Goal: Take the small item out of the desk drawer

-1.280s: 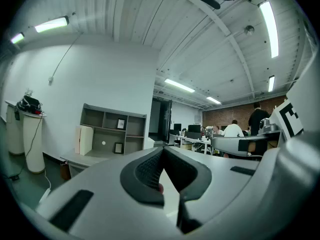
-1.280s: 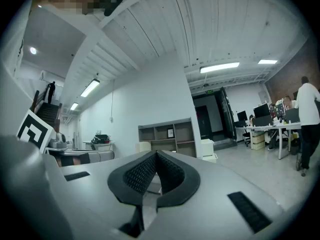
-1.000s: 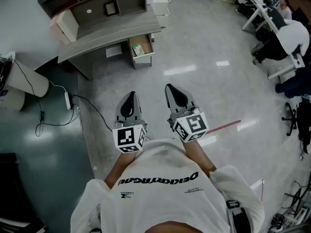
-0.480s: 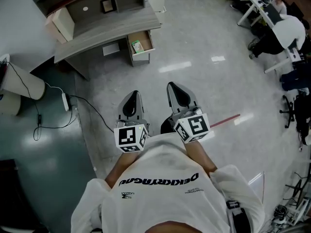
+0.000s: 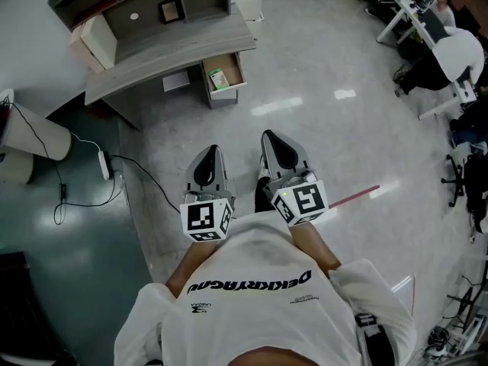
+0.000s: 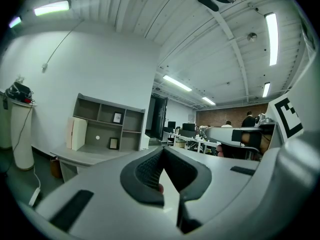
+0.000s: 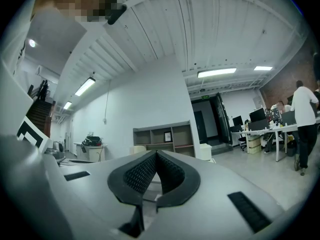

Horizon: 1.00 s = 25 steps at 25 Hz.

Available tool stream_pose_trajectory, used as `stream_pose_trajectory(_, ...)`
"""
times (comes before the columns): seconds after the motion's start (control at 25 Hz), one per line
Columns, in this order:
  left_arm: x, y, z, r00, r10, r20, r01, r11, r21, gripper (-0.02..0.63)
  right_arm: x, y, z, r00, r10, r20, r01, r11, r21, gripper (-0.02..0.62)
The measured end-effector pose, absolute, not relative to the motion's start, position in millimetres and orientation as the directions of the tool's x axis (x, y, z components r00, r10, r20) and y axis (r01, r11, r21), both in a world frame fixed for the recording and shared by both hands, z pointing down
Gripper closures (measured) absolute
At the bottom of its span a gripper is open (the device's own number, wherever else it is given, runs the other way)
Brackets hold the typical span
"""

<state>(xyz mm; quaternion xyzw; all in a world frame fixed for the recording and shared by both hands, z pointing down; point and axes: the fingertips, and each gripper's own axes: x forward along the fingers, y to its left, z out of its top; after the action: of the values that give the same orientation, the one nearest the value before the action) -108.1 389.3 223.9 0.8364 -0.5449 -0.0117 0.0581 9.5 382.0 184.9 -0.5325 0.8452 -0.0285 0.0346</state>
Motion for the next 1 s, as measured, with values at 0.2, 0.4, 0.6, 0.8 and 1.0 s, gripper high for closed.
stream_pose_trajectory(0.2, -97, 342, 225, 0.388, -0.920, 0.056, -0.918, -0.381, 0.111, 0.591, 18, 329, 188, -0.446, -0.895, -0.028, -0.889, 0.446, -0.101, 0.565)
stream_pose_trajectory(0.4, -81, 273, 238, 0.367, -0.927, 0.074, -0.927, -0.358, 0.112, 0.591, 28, 261, 198, -0.479, -0.878, -0.018, -0.874, 0.479, -0.086, 0.565)
stream_pose_trajectory(0.6, -54, 198, 235, 0.333, -0.939, 0.091, -0.941, -0.323, 0.104, 0.591, 50, 182, 191, -0.521, -0.853, -0.022, -0.849, 0.521, -0.083, 0.565)
stream_pose_trajectory(0.8, -35, 126, 223, 0.282, -0.954, 0.105, -0.957, -0.272, 0.100, 0.591, 69, 106, 181, -0.566, -0.824, -0.019, -0.819, 0.565, -0.100, 0.565)
stream_pose_trajectory(1.0, -16, 63, 223, 0.234, -0.964, 0.130, -0.970, -0.221, 0.103, 0.591, 84, 38, 182, -0.619, -0.786, 0.004, -0.781, 0.615, -0.107, 0.565)
